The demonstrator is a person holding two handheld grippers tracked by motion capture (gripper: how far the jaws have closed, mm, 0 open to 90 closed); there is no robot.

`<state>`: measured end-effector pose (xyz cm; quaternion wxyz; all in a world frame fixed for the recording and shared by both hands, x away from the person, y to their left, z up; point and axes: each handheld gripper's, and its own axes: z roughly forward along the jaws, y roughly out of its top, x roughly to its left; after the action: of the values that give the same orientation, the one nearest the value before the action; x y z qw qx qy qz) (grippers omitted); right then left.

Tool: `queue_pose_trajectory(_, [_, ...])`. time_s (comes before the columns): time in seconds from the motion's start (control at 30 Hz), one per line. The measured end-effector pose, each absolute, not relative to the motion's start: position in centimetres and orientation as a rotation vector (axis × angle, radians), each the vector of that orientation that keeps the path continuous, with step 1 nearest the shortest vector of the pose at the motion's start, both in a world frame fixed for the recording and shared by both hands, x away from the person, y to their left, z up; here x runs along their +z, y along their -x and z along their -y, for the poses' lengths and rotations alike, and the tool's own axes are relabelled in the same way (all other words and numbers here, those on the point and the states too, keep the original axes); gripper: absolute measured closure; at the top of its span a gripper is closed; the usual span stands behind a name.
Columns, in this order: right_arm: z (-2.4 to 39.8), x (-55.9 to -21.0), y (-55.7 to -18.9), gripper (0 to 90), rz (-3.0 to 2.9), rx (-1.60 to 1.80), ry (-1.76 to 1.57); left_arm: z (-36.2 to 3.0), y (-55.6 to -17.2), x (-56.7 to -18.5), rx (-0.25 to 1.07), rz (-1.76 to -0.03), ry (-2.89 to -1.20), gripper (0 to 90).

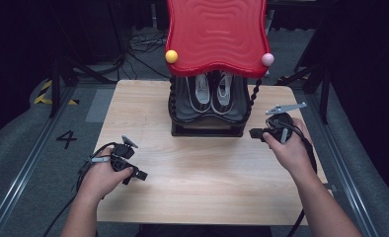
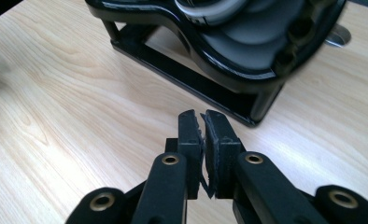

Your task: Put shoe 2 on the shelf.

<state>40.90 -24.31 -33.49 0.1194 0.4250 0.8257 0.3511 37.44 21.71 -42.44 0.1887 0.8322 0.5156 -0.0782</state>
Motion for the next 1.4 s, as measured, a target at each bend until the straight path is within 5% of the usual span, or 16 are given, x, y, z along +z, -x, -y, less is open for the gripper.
queue_pose_trajectory(0.43, [28.6,-35.3,-39.3,79.2,-2.410,1.005,-1.313,-22.2,-37.3,-42.4,-0.194,-1.464,-2.320,39.9])
queue_pose_trajectory(0.67, [31.2,-38.4,-39.6,55.0,-2.462,0.957,-1.351,-22.9,-37.5,-42.3,-0.152,-1.443,-2.297,39.5])
queue_pose_trajectory(1.0, [34.6,-41.0,-39.5,42.3,-2.487,0.969,-1.295,-23.7,-37.6,-42.1,-0.110,-1.410,-2.264,39.0])
queue_pose_trajectory(1.4, [38.0,-44.7,-39.4,39.4,-2.523,0.954,-1.246,-23.9,-38.0,-42.9,-0.112,-1.322,-2.273,39.1])
